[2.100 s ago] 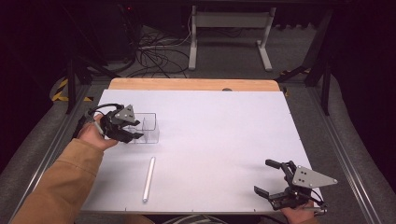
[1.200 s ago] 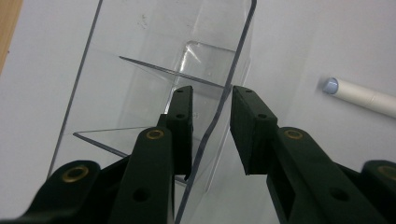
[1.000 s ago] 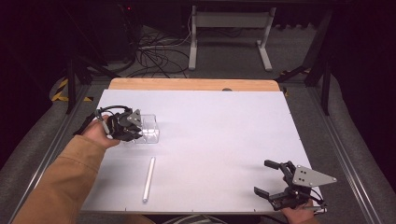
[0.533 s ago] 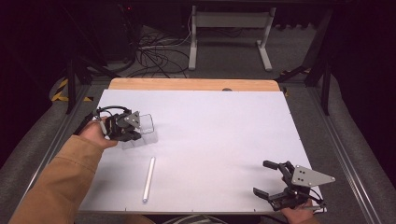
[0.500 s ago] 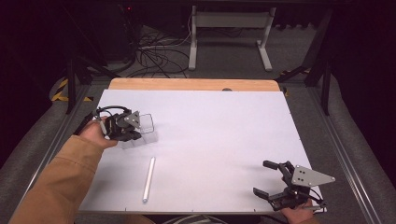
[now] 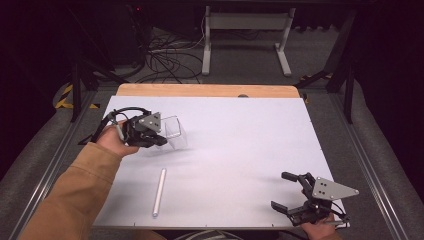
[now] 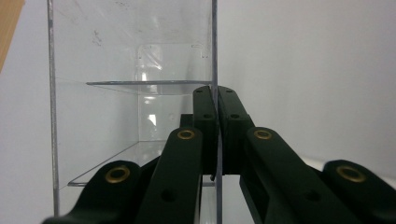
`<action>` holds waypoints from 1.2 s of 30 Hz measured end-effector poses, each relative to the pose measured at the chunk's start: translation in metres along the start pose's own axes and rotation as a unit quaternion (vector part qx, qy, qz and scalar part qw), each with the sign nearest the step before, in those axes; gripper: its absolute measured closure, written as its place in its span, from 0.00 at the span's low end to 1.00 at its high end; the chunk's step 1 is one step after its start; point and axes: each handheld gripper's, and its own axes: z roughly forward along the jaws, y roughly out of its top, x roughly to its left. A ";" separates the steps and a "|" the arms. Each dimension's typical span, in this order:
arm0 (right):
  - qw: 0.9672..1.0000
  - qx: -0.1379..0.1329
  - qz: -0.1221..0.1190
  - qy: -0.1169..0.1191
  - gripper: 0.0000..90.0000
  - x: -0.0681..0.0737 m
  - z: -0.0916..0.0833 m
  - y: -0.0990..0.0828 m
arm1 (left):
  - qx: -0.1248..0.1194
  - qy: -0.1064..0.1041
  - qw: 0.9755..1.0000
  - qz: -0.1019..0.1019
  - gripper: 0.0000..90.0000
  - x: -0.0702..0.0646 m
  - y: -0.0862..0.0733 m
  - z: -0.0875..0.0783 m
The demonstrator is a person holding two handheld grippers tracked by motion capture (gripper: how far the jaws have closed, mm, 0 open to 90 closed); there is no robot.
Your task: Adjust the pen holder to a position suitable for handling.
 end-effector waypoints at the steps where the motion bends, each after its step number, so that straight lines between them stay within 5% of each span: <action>1: 1.000 -0.002 0.001 0.000 0.06 0.000 0.000 0.000 | 0.000 -0.005 1.000 0.005 0.98 -0.001 0.005 0.002; 11: 1.000 -0.008 0.001 0.007 0.06 0.000 -0.002 0.000 | -0.018 -0.043 0.999 0.026 0.98 -0.008 0.043 0.028; 17: 1.000 -0.009 0.001 0.010 0.06 -0.001 -0.002 0.000 | 0.000 -0.057 0.998 0.029 0.98 -0.011 0.059 0.046; 25: 1.000 -0.010 -0.001 0.014 0.05 0.000 -0.002 0.000 | 0.024 -0.067 0.997 0.026 0.98 -0.014 0.073 0.067; 30: 1.000 -0.010 0.000 0.015 0.05 -0.001 -0.003 -0.001 | 0.027 -0.073 0.996 0.051 0.98 -0.018 0.078 0.073; 36: 1.000 -0.011 0.001 0.016 0.05 -0.001 -0.003 -0.001 | 0.025 -0.080 0.995 0.056 0.98 -0.019 0.080 0.078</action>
